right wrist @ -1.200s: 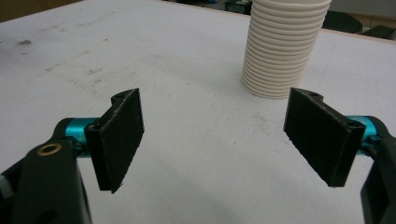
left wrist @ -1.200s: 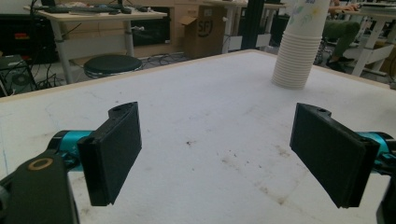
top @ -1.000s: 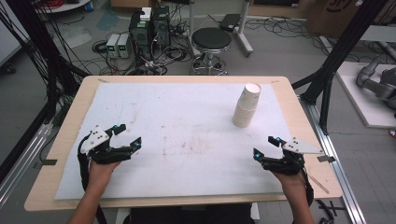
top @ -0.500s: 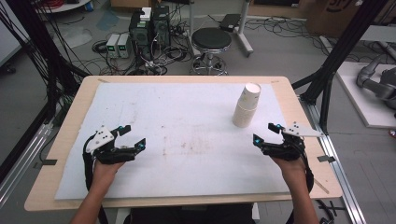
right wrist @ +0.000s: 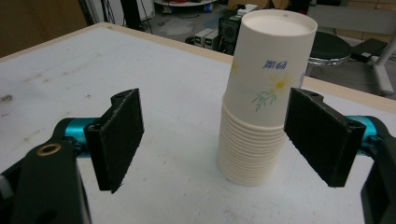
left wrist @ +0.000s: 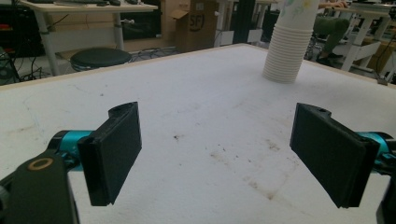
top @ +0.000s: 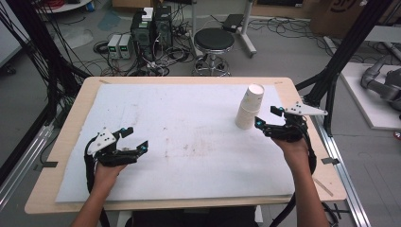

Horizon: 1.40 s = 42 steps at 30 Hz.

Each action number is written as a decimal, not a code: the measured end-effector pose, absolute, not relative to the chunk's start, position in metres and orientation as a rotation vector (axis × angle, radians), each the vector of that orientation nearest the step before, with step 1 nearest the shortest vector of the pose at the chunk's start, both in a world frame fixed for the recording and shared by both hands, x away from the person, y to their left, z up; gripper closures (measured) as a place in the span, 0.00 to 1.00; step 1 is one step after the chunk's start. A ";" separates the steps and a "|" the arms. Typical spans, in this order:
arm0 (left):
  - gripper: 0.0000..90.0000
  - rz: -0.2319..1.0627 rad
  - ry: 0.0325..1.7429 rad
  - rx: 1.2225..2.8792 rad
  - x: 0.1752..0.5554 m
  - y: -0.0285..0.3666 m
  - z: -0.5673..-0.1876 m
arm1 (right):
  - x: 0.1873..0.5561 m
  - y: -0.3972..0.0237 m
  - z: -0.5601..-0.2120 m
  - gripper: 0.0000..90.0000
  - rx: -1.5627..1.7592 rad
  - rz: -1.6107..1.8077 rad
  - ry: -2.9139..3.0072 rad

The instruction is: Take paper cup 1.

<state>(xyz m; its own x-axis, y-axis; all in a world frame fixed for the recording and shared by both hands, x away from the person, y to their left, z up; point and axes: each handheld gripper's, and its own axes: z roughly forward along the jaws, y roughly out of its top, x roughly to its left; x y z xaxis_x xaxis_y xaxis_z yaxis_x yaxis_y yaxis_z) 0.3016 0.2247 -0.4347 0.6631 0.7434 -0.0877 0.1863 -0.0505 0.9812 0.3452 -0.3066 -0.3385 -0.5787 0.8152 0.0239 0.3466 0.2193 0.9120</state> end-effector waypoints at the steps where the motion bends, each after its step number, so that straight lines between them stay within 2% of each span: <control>1: 0.18 0.537 0.786 1.593 0.301 0.225 -0.435 | 0.348 -0.307 -0.337 0.23 1.074 1.329 2.034; 19: 0.18 0.522 0.787 1.584 0.303 0.224 -0.436 | 0.407 -0.302 -0.306 0.23 1.132 1.191 2.093; 37: 0.18 0.517 0.790 1.588 0.305 0.224 -0.437 | 0.452 -0.284 -0.323 0.23 1.200 1.121 2.174; 42: 0.18 0.512 0.787 1.592 0.306 0.223 -0.438 | 0.455 -0.283 -0.326 0.28 1.205 1.114 2.173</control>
<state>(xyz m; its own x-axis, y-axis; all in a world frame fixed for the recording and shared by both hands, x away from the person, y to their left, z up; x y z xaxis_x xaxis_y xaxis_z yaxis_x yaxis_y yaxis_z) 0.3058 0.2233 -0.4378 0.6715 0.7335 -0.1053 0.2004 -0.0430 0.9788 0.4555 -0.2834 -0.3260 -0.5391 0.8419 0.0220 0.5094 0.3051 0.8047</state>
